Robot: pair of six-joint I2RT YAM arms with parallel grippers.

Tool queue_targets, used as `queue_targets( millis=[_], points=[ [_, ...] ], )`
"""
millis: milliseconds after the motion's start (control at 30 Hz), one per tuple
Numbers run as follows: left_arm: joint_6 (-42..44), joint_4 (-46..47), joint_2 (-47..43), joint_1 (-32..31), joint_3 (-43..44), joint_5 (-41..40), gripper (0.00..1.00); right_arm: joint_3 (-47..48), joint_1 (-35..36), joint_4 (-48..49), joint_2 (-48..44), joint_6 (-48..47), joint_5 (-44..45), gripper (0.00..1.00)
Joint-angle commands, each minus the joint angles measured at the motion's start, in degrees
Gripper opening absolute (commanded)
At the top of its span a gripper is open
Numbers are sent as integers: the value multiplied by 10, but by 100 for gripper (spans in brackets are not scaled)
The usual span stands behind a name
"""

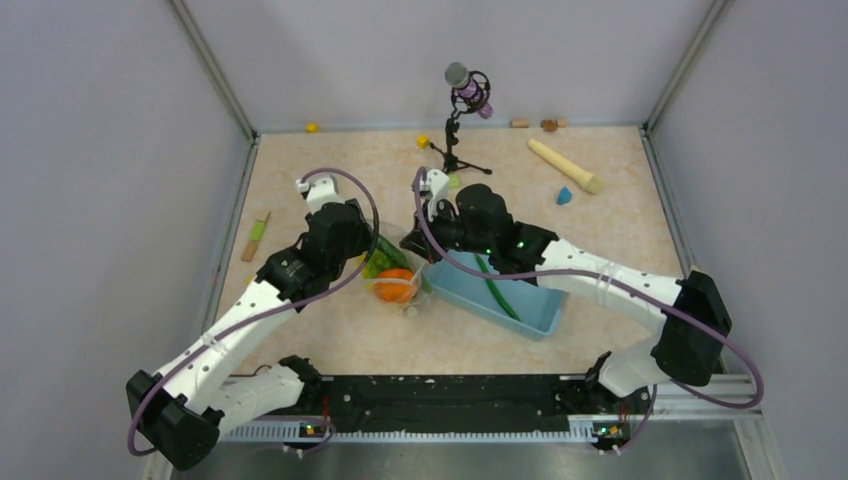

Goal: Place the food in the zip-top bag and seal the zipper

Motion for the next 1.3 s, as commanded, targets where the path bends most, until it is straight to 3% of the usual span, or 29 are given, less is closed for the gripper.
queue_targets(
  millis=[0,267,567,800,1000,1067,1167,1267],
  points=[
    [-7,-11,27,11,-9,-41,56,-10,-3,54,-47,-3,-19,0],
    [-9,-35,28,12,7,-18,61,-29,-13,70,-51,16,-13,0],
    [-3,-78,-64,11,23,53,72,-30,-14,83,-43,20,6,0],
    [-13,-117,-99,11,23,120,66,-29,-14,89,-40,22,9,0],
    [-30,-161,-124,11,16,135,52,-22,-14,88,-30,21,16,0],
    [-32,-164,-135,11,8,122,39,-23,-14,88,-29,20,19,0],
    [-35,-171,-143,11,12,118,4,-23,-14,86,-27,19,24,0],
    [-23,-169,-144,11,28,116,0,-19,-14,80,-24,19,32,0]
  ],
)
